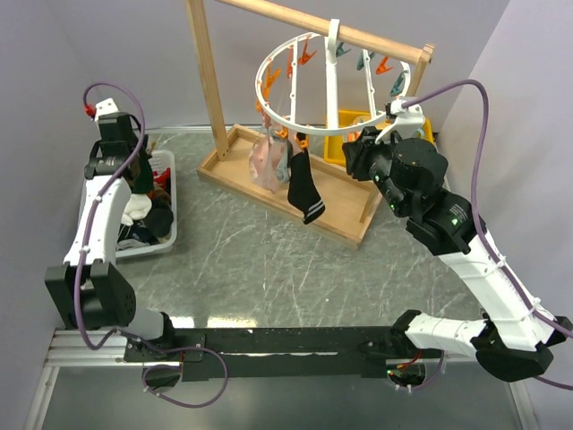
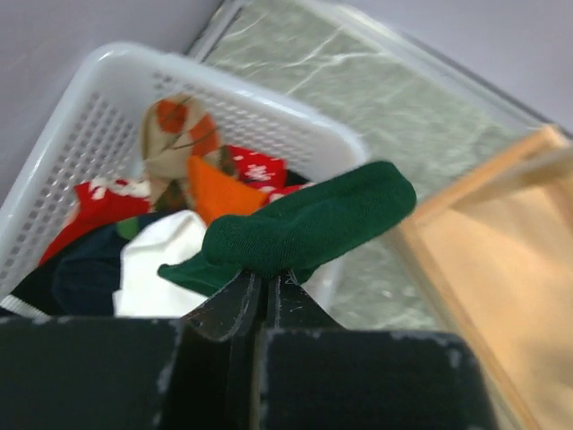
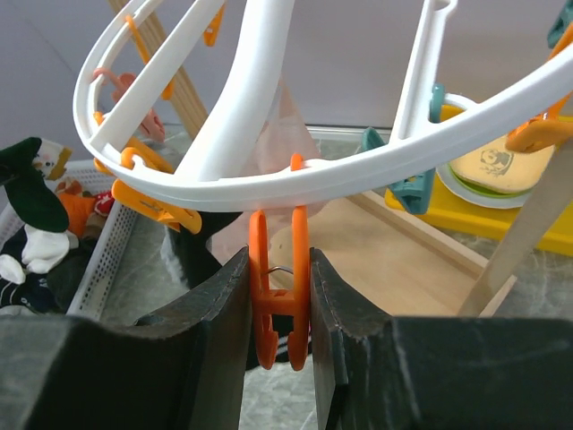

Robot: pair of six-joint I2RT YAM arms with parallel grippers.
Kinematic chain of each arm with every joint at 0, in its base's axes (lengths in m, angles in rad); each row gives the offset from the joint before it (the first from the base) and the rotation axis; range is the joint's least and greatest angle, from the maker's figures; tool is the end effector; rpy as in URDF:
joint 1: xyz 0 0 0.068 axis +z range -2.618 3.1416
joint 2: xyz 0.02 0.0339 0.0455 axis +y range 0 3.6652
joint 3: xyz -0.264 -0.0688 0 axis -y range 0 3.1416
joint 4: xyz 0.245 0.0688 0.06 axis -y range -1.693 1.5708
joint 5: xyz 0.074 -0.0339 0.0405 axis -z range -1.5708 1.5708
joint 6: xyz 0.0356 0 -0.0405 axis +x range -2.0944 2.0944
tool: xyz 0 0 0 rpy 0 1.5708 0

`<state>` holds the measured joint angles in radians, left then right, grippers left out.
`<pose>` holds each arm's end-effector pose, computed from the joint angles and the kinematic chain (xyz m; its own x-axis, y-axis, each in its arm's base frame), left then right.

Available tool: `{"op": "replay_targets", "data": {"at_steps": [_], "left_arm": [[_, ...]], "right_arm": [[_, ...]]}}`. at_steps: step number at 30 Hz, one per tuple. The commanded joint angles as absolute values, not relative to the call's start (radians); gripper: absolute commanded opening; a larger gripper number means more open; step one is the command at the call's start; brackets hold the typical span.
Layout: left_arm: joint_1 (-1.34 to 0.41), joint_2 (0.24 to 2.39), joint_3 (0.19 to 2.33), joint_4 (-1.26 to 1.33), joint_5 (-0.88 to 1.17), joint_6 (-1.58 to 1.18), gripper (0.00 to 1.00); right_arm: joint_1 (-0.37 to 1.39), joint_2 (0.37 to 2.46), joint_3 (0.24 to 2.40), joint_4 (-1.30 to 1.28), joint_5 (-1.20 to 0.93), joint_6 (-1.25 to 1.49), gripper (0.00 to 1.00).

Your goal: Remove the socks clipped to the hanger

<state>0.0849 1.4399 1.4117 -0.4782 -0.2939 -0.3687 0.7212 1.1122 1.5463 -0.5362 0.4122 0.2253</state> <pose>0.3246 0.0380 0.3759 -0.3306 -0.3743 -0.8664 -0.4853 0.8547 -0.1841 0.1643 0.1255 0.4968 -0.1429 0.1469 -0.9788 -0.2808 0.9423 0.1824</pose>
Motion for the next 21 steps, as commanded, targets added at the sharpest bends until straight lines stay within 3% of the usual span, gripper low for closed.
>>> {"op": "replay_targets", "data": {"at_steps": [1,2,3,6,9,14,18,21], "left_arm": [[0.138,1.486,1.486,-0.482,-0.252,-0.385,0.15],[0.138,1.489,1.486,-0.494,-0.256,-0.384,0.24],[0.135,1.471,1.482,-0.494,-0.253,-0.385,0.45],[0.092,1.372,1.404,-0.408,-0.259,-0.39,0.75],[0.033,1.307,1.376,-0.391,-0.276,-0.376,0.88],[-0.069,1.234,1.355,-0.413,-0.238,-0.388,0.9],[-0.255,1.047,1.143,-0.189,-0.034,-0.498,0.81],[-0.372,0.97,1.01,-0.011,0.009,-0.552,0.8]], "right_arm": [[0.672,1.048,1.523,-0.595,0.376,0.224,0.33],[0.663,1.043,1.52,-0.595,0.373,0.227,0.33],[0.658,1.037,1.513,-0.594,0.367,0.227,0.33],[0.65,1.031,1.509,-0.584,0.345,0.229,0.33],[0.647,1.04,1.522,-0.595,0.324,0.236,0.34],[0.64,1.042,1.505,-0.584,0.296,0.252,0.35],[0.629,1.046,1.497,-0.572,0.282,0.264,0.35],[0.627,1.057,1.508,-0.572,0.272,0.27,0.35]]}}
